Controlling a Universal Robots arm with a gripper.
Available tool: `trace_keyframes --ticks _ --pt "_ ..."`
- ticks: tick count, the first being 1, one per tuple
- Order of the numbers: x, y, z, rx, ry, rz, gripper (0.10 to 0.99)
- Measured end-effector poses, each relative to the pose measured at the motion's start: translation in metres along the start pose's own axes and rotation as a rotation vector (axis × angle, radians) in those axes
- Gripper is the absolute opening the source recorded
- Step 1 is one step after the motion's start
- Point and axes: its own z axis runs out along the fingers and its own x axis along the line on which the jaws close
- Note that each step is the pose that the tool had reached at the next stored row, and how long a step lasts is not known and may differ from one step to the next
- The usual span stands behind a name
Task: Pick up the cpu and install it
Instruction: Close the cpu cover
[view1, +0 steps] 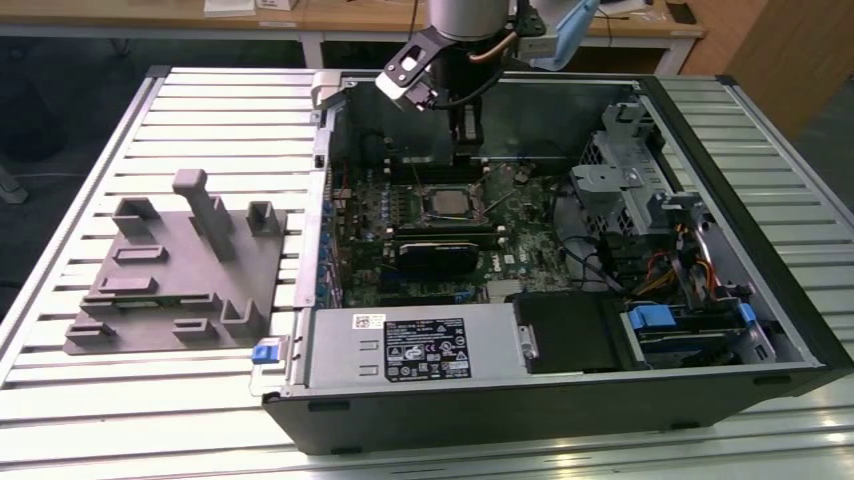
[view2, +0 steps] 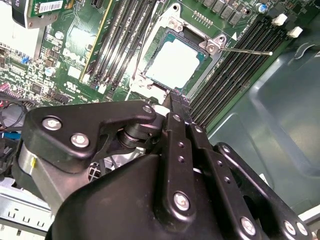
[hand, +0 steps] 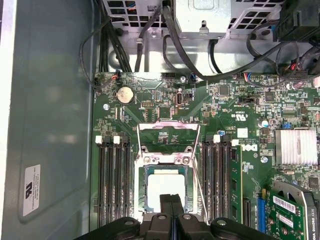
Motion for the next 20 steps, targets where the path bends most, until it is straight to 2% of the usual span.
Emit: trace_keyframes --ticks 5,20 --pt "0.0001 0.003 0.0002 0.0 -0.0001 0.0 0.106" --pt "0.0004 0.0291 0.0022 0.0 0.0 0.0 0.106"
